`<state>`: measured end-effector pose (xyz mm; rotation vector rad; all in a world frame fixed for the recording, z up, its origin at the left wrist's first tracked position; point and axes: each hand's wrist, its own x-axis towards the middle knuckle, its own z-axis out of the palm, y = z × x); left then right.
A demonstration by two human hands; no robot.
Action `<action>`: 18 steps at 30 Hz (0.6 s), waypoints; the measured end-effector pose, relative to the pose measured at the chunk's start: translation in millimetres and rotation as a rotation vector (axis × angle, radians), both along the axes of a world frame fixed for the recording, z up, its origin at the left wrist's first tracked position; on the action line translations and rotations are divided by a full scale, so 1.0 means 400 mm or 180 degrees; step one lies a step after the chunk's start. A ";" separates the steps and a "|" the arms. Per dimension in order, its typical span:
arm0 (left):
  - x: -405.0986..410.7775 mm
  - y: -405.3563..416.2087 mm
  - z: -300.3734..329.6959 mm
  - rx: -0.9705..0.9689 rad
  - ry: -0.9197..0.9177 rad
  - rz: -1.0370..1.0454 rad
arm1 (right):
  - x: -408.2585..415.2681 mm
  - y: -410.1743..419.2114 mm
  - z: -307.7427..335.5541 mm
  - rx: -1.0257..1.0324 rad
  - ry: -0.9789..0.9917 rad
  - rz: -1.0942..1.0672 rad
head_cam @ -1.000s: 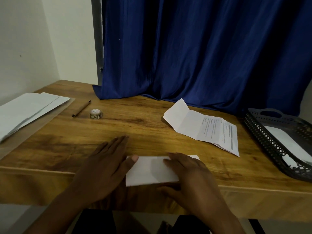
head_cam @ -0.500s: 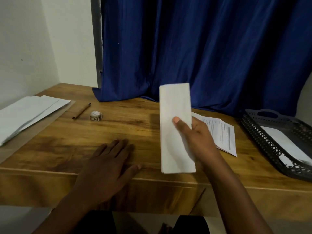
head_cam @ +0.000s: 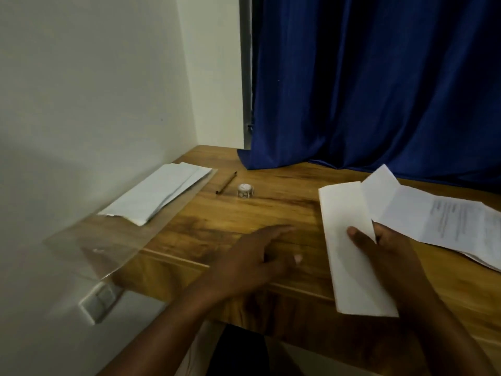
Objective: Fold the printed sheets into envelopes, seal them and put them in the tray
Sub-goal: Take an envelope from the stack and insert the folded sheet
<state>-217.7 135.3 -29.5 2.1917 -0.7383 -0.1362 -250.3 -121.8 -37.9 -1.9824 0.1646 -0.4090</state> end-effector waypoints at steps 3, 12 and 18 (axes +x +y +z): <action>0.051 0.069 0.063 -0.0098 -0.0362 0.0462 | 0.004 0.001 -0.007 0.0061 0.0041 -0.0010; 0.336 0.397 0.161 0.1379 -0.0616 0.2234 | 0.011 0.001 -0.013 0.0046 0.0009 0.0096; 0.417 0.501 0.107 0.2124 -0.0096 0.2346 | 0.004 0.007 -0.010 0.0121 -0.0017 0.0113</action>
